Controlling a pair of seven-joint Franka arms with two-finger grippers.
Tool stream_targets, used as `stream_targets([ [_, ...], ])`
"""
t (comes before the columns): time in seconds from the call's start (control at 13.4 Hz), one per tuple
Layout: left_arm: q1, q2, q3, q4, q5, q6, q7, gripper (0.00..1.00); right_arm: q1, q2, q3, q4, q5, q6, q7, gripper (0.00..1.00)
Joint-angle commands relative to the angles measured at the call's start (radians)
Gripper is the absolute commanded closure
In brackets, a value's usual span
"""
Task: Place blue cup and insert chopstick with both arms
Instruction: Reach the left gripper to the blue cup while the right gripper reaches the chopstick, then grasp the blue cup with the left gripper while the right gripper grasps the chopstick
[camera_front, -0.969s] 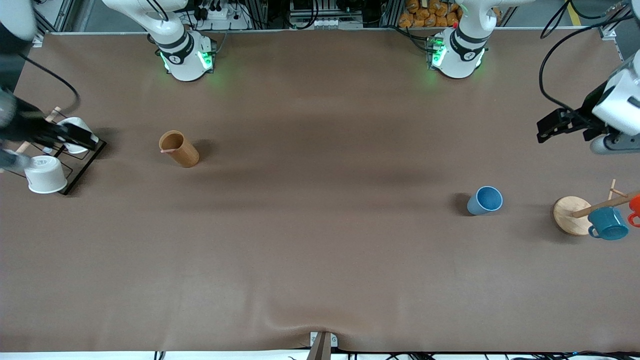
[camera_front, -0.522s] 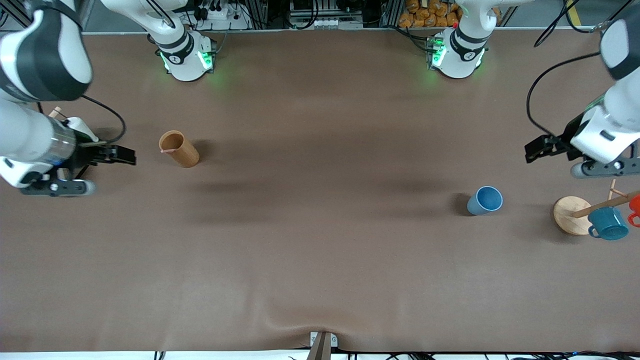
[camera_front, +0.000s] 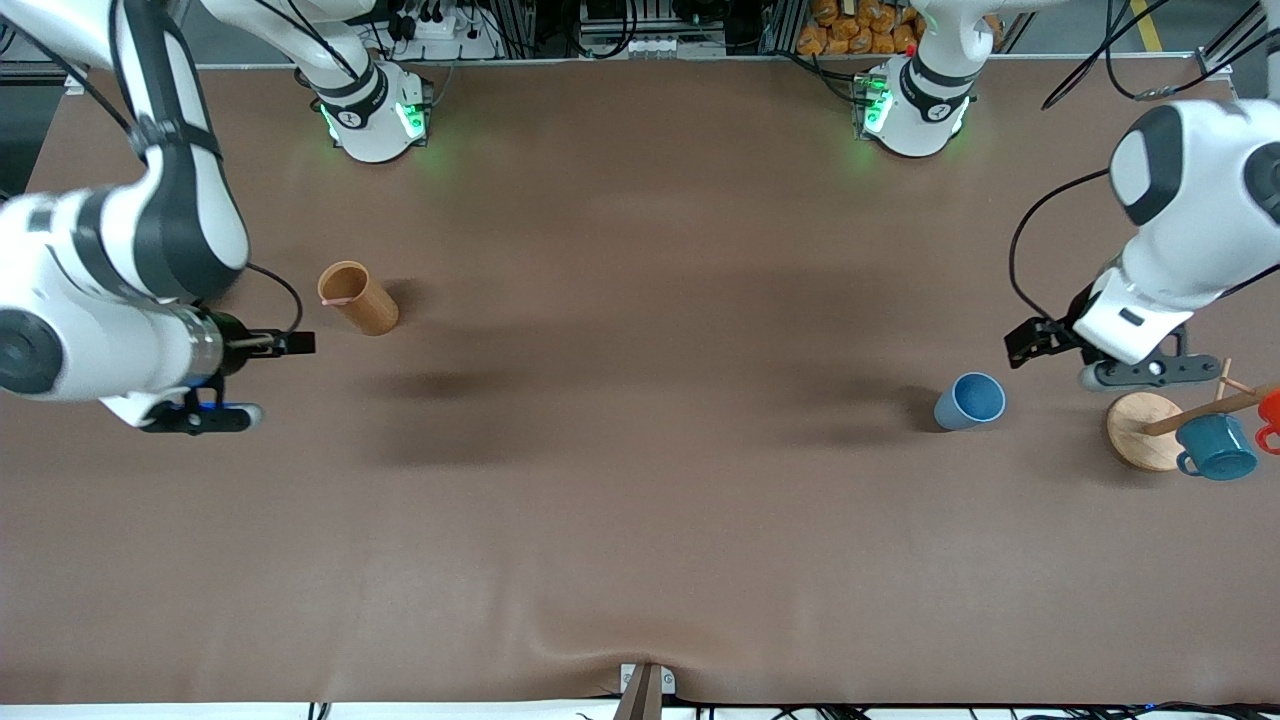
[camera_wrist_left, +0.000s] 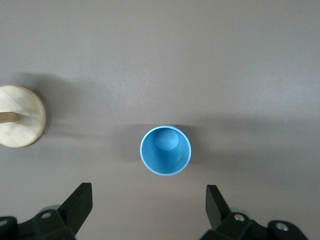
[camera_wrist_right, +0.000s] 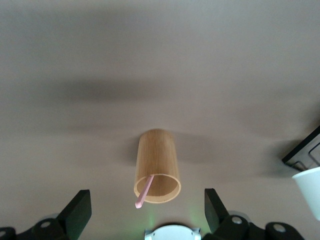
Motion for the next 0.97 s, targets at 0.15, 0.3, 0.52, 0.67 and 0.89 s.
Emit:
stream_targets([
  [0.15, 0.024, 0.1, 0.001, -0.021, -0.008, 0.122, 0.023, 0.0, -0.052, 0.042, 0.004, -0.075, 0.097, -0.043, 0.004, 0.25],
  [0.3, 0.043, 0.141, 0.001, -0.022, -0.007, 0.161, 0.023, 0.0, -0.041, 0.042, 0.004, -0.078, 0.099, -0.071, 0.006, 0.38],
  [0.52, 0.05, 0.198, 0.001, -0.036, -0.007, 0.243, 0.023, 0.0, -0.035, 0.04, 0.005, -0.079, 0.108, -0.09, 0.015, 0.49],
  [0.67, 0.05, 0.215, 0.001, -0.056, -0.007, 0.282, 0.023, 0.0, -0.03, 0.04, 0.005, -0.09, 0.122, -0.093, 0.026, 0.54],
  [0.89, 0.05, 0.236, 0.001, -0.061, -0.007, 0.283, 0.023, 0.09, -0.022, 0.033, 0.004, -0.103, 0.134, -0.108, 0.027, 0.7],
])
